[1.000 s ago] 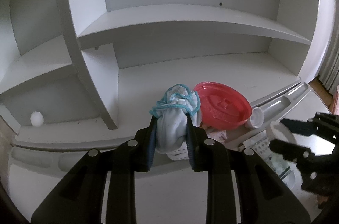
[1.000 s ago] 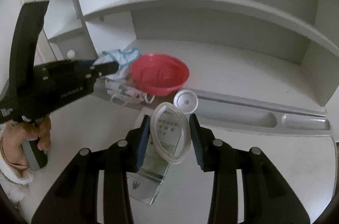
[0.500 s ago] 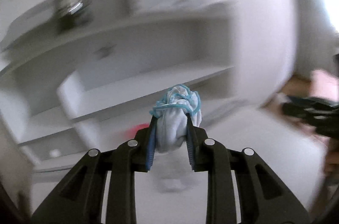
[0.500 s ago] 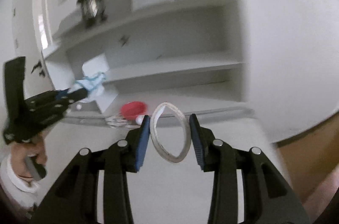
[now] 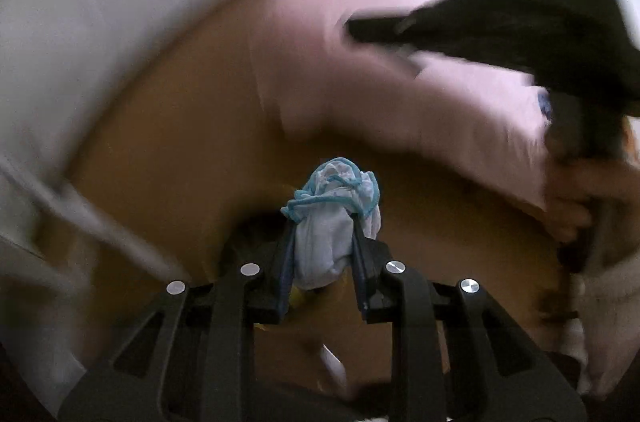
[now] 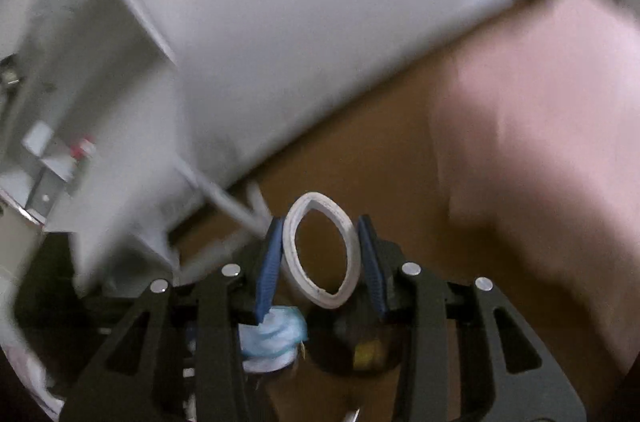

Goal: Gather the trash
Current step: 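Carry both items over the bin and open both grippers to drop them, then swing both grippers back toward the desk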

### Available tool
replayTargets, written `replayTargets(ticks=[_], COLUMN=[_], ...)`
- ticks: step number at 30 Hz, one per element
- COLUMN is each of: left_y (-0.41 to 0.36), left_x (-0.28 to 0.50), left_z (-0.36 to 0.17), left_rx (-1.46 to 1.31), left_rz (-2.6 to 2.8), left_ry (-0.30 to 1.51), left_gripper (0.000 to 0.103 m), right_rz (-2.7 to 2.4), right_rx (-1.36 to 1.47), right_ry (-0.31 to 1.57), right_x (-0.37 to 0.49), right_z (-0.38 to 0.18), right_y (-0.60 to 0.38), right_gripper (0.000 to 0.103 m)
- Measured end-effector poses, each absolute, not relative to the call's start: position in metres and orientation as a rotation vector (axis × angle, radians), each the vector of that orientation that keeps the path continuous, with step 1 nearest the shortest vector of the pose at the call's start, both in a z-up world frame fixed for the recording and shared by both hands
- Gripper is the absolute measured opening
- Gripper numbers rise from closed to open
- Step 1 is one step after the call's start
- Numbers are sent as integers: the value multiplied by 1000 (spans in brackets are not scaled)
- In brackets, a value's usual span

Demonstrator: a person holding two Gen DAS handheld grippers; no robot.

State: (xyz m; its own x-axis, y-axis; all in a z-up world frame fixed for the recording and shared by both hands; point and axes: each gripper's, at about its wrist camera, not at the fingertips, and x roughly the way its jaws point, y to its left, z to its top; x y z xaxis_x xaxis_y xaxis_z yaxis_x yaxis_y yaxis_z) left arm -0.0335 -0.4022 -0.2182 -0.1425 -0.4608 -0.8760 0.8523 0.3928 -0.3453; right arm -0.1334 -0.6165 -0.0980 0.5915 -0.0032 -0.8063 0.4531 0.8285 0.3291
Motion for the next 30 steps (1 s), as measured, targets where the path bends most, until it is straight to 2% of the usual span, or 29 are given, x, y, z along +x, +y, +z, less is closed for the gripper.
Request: replayTargets(ticks=[2,4,6,10,14,16,17,18,19,20,25,28,29,30], left_y=[-409,-411,-407,-411,-413,-414,-413,-426,-429,-431,-437,-438,-430,-426], left_x=[-26,-23,-16,-11,-16,-20,-21,-26,-28,-28,-42,-58,-63,-65], left_z=[-284,-339,-356,-341,-349,-344,-339,-340,-339,-334,-299,-236,-188,-168], left_rx=[411,511,466,486,476,470,479,486,494,497,485,427,393,379], left_rz=[-1098,-999,-953,-972,-957,-957,-947,-949,-954,-966,-1069,-1219,-1286,-1300], left_ry=[1481,1534,1623,1543,1577,1565,1536,1528,1506,1480,1356,1174,1025,964], left_gripper=[23,23,22,22,22,25,41,74,91,95,95,95,95,95], right_rz=[-297,-299,-293,-265,-262,-252,-253,-269,-288,-298,-492,-655,-720,-763], right_rx=[618,662,744,832,866,910,935,944,951,957,858,657,548,466], right_ry=[1075,1203,1291,1313,1296,1295,1298,1312,1319,1297,1181,1027,954,901], right_x=[-134,-137,-141,-150,-149,-144,-144,-143,-136,-132,-146,-152,-154,-154], right_z=[-175,-235,-286,-312,-309,-309,-311,-311,-312,-310,-264,-205,-175,-152], right_y=[-630,-635,-637,-638,-646,-645,-647,-649,-644,-642,-658,-660,-656,-653], right_gripper=[38,38,38,38,38,42,68,94,94,94,94,95,96,96])
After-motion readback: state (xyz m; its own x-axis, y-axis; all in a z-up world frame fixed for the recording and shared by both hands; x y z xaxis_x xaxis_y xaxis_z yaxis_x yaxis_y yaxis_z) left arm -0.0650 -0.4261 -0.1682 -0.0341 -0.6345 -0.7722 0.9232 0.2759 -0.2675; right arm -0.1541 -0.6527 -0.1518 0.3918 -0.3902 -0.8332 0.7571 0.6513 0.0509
